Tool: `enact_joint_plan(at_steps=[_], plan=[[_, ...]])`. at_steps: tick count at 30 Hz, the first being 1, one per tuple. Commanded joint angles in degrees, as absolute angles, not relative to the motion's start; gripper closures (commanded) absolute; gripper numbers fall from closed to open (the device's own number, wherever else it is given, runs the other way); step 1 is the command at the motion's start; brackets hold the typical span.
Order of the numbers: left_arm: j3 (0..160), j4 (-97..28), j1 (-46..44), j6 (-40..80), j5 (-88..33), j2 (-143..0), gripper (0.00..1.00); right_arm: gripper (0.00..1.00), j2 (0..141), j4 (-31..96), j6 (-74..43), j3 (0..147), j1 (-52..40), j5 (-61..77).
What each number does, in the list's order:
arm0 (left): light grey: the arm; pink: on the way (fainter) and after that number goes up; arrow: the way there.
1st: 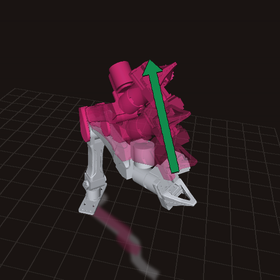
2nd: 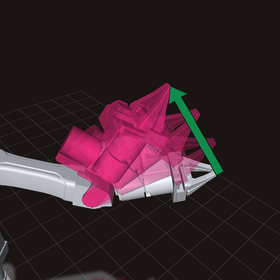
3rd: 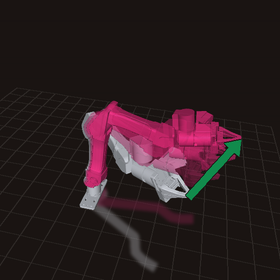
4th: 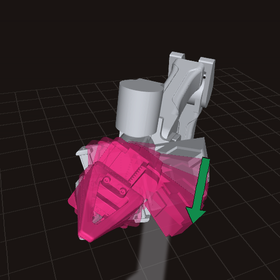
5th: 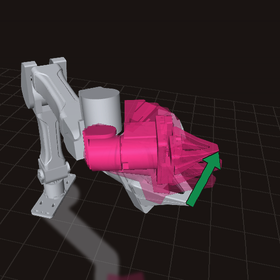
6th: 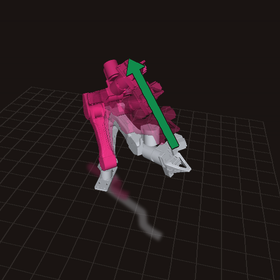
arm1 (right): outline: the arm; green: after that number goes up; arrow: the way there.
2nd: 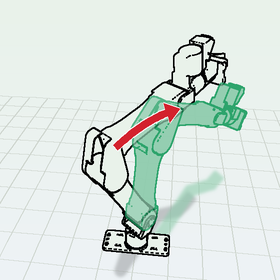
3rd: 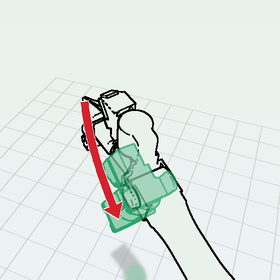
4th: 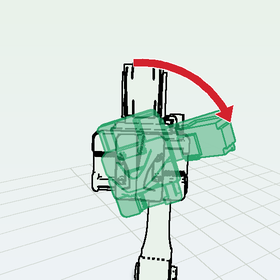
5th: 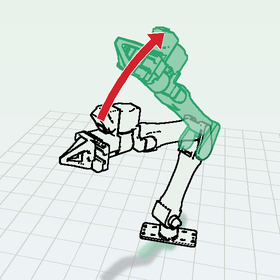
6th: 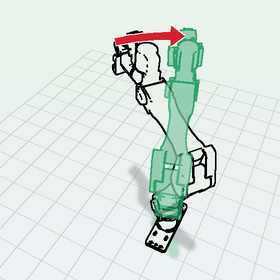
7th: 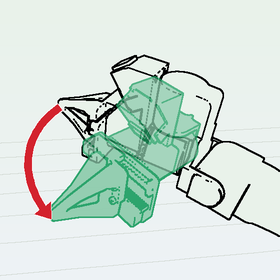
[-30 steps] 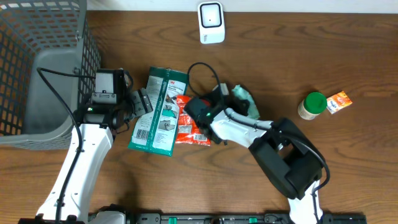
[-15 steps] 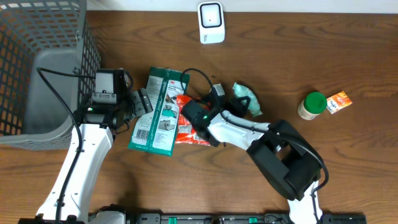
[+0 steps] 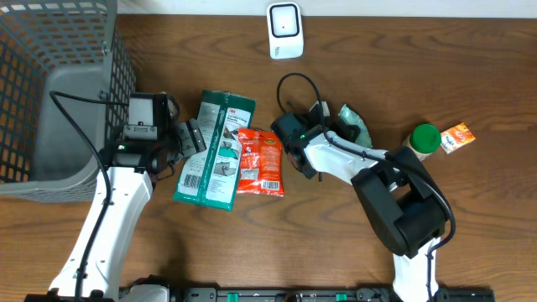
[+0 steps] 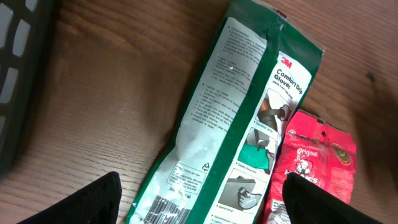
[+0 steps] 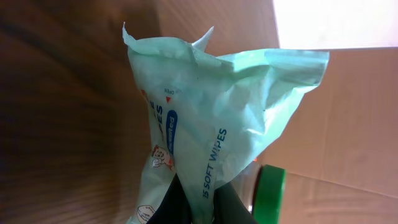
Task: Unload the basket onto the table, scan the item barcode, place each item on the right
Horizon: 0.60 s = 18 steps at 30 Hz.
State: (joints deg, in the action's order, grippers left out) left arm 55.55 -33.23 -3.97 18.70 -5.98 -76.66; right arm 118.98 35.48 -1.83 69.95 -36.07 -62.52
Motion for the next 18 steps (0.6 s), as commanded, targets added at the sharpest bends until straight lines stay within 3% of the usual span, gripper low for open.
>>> enact_joint_plan(at_steps=[1,16,18], plan=[[56.49,-33.39,-3.95,19.2,-5.28,-76.62,0.17,0.99,120.14,35.53,-2.2,69.52,-37.3,-60.97],[56.49,-33.39,-3.95,19.2,-5.28,-76.62,0.17,0.99,123.55,36.21,-8.34,69.56,-46.54,-53.15],[56.49,-33.39,-3.95,19.2,-5.28,-76.62,0.17,0.88,123.55,36.18,-8.73,69.54,-47.51,-48.64]])
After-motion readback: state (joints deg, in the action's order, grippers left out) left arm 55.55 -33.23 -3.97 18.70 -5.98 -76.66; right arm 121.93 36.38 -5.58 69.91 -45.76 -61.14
